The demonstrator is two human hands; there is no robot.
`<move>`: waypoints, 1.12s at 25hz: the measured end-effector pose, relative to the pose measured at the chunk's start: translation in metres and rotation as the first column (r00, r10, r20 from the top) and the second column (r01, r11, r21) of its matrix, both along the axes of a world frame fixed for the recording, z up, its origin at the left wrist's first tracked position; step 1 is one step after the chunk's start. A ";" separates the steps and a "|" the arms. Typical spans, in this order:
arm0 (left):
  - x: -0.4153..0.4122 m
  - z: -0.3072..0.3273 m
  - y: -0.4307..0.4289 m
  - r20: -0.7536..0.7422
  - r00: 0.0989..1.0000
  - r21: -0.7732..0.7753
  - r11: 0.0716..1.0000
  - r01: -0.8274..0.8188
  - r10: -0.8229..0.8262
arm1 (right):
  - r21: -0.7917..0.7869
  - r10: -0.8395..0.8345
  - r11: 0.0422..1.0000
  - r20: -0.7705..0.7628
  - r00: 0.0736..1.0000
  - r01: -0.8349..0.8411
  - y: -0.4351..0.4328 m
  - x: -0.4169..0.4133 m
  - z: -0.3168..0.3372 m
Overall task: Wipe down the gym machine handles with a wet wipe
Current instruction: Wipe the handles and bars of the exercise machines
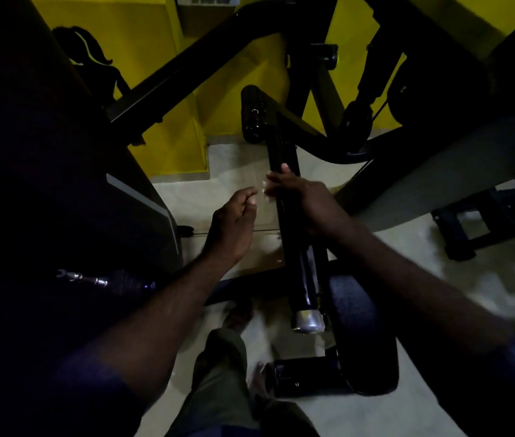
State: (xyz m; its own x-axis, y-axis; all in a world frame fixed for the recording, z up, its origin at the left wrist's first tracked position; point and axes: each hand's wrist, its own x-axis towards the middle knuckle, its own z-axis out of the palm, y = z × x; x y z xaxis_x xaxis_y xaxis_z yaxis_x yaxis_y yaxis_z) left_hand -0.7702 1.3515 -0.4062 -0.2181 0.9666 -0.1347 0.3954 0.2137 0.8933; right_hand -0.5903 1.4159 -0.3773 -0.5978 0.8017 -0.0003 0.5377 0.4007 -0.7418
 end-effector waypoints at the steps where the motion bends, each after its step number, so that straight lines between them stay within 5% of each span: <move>1: -0.001 0.001 -0.001 0.021 1.000 0.011 1.000 0.010 -0.010 | -0.092 -0.023 0.996 -0.055 0.998 0.018 -0.028 0.006 -0.003; 6: 0.005 0.018 -0.008 -0.112 0.907 0.115 0.901 0.418 -0.406 | -0.325 -0.246 0.933 -0.268 0.931 0.153 -0.217 0.047 0.021; 10: 0.036 0.032 0.002 -0.523 0.578 0.094 0.632 0.770 -0.626 | -0.465 -0.557 0.799 -0.332 0.761 0.382 -0.201 0.036 0.020; 13: 0.068 0.049 0.015 -0.508 0.446 -0.008 0.521 0.853 -0.737 | -0.656 -0.720 0.622 -0.264 0.642 0.428 -0.195 0.033 0.025; 18: 0.086 0.042 0.018 -0.612 0.377 -0.125 0.555 0.823 -0.696 | -0.845 -0.807 0.465 -0.281 0.520 0.265 -0.245 0.052 0.036; 20: 0.085 0.040 0.018 -0.641 0.333 -0.160 0.545 0.823 -0.691 | -0.741 -0.770 0.559 -0.298 0.564 0.372 -0.250 0.049 0.029; 23: 0.085 0.042 0.021 -0.675 0.311 -0.157 0.542 0.826 -0.669 | -0.206 -0.597 0.801 -0.214 0.773 0.562 -0.255 0.029 0.030; 28: 0.083 0.034 0.023 -0.683 0.323 -0.117 0.534 0.837 -0.656 | 0.146 -0.589 0.806 0.103 0.801 0.574 -0.260 0.006 0.015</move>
